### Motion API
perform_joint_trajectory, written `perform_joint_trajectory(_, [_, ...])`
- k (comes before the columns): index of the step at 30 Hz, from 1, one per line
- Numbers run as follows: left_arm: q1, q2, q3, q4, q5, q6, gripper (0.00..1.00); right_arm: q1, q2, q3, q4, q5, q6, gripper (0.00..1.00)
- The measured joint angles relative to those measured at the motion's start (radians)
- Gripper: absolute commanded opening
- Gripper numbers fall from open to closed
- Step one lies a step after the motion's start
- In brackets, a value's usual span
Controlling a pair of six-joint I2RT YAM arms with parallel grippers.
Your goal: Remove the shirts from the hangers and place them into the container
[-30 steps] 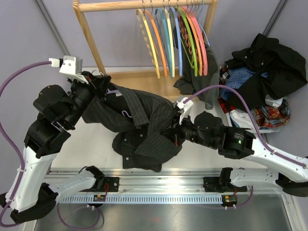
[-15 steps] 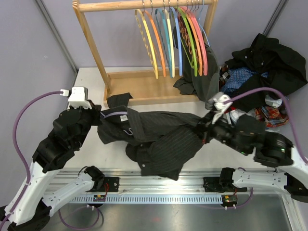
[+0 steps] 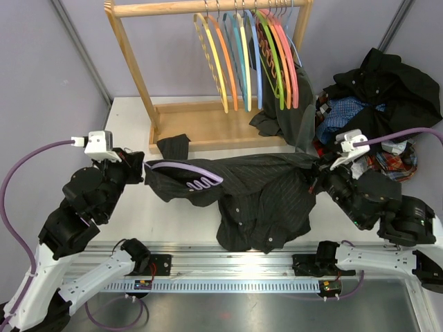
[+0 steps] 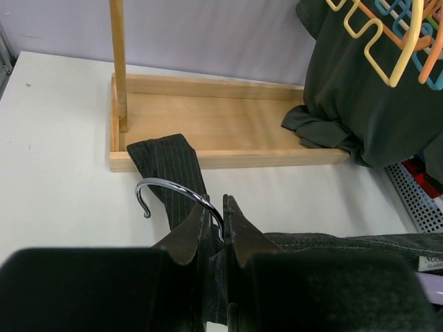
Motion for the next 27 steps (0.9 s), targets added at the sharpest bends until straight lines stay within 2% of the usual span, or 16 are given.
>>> perform_joint_trajectory(5, [0.013,0.003,0.044,-0.059,0.034,-0.031,0.00,-0.001,0.079,-0.051,0.008,0.045,0.069,0.00])
perform_joint_trajectory(9, [0.026,0.013,0.072,-0.041,0.185,-0.108,0.00,-0.004,0.214,-0.149,0.083,0.019,0.130,0.00])
perform_joint_trajectory(13, [0.027,0.029,0.036,0.121,0.406,-0.255,0.00,-0.006,0.426,-0.231,0.183,-0.085,0.177,0.00])
perform_joint_trajectory(16, [0.027,0.030,-0.018,0.247,0.504,-0.352,0.00,-0.006,0.562,-0.262,0.233,-0.162,0.202,0.00])
perform_joint_trajectory(19, [0.027,0.042,-0.032,0.301,0.553,-0.409,0.00,-0.006,0.644,-0.262,0.275,-0.208,0.217,0.00])
perform_joint_trajectory(20, [0.027,0.047,-0.031,0.306,0.559,-0.414,0.00,-0.006,0.656,-0.260,0.284,-0.218,0.221,0.05])
perform_joint_trajectory(22, [0.027,0.057,-0.002,0.267,0.549,-0.409,0.00,-0.006,0.665,-0.256,0.290,-0.233,0.229,0.30])
perform_joint_trajectory(23, [0.027,0.066,0.024,0.241,0.535,-0.393,0.00,-0.006,0.665,-0.251,0.290,-0.238,0.232,0.57])
perform_joint_trajectory(24, [0.027,0.075,0.055,0.208,0.513,-0.372,0.00,-0.006,0.664,-0.243,0.289,-0.241,0.235,0.69])
perform_joint_trajectory(27, [0.027,0.100,0.165,0.087,0.415,-0.299,0.00,-0.006,0.638,-0.223,0.272,-0.245,0.224,0.85])
